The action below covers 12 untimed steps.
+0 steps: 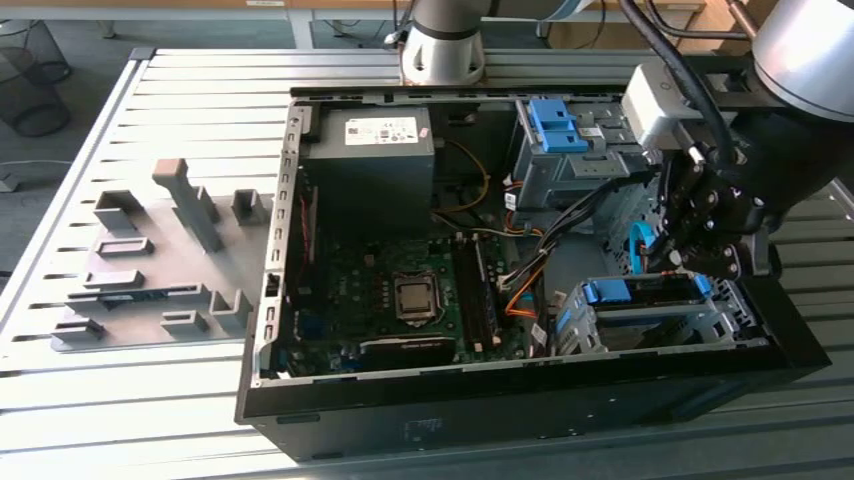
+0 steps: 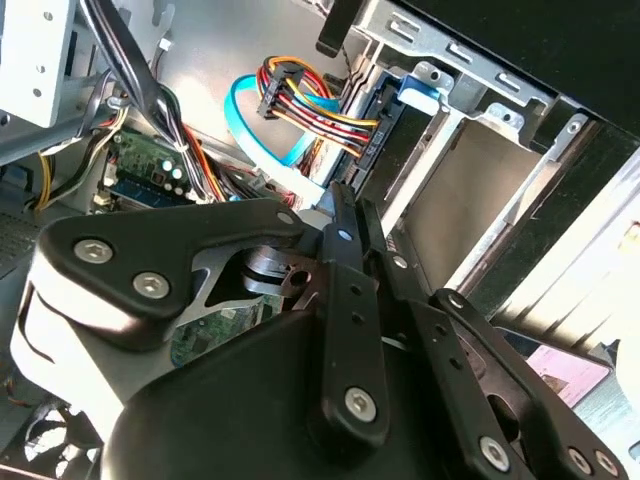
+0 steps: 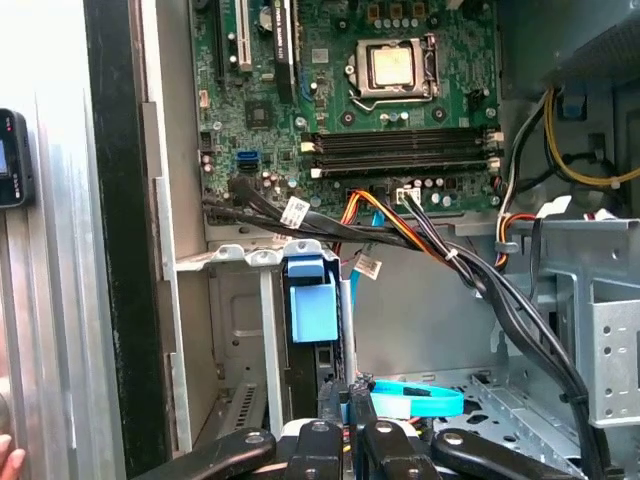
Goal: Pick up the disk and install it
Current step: 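Insert the second disk wire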
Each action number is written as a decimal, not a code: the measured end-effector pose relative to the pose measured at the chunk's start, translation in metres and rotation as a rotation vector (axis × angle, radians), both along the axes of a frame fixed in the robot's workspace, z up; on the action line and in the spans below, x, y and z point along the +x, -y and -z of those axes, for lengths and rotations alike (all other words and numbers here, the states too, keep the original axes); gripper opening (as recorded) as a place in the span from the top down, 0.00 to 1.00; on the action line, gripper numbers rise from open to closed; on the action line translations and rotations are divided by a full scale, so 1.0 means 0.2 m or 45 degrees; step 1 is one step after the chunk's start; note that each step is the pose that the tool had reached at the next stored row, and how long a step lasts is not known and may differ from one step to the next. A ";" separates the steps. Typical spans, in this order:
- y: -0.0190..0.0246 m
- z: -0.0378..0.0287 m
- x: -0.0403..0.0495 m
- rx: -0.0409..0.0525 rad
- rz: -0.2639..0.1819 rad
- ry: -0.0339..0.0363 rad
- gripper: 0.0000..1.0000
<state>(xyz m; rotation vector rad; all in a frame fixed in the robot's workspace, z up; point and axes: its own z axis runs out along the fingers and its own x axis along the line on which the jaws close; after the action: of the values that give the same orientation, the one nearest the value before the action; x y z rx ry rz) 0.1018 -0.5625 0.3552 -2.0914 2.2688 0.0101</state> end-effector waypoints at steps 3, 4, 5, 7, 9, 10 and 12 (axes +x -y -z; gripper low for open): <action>0.000 0.001 0.007 0.000 0.001 -0.0119 0.85; 0.000 0.001 0.007 0.000 0.001 -0.0169 0.85; 0.000 0.002 0.010 0.000 0.001 -0.0233 0.85; 0.000 0.003 0.017 0.000 0.001 -0.0389 0.85; 0.000 0.004 0.027 0.000 0.002 -0.0451 0.85; 0.000 0.005 0.032 0.000 0.002 -0.0476 0.85; 0.001 0.010 0.042 0.000 0.004 -0.0492 0.85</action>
<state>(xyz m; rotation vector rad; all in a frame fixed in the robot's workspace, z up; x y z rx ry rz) 0.1102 -0.5627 0.3531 -2.1056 2.2936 0.0509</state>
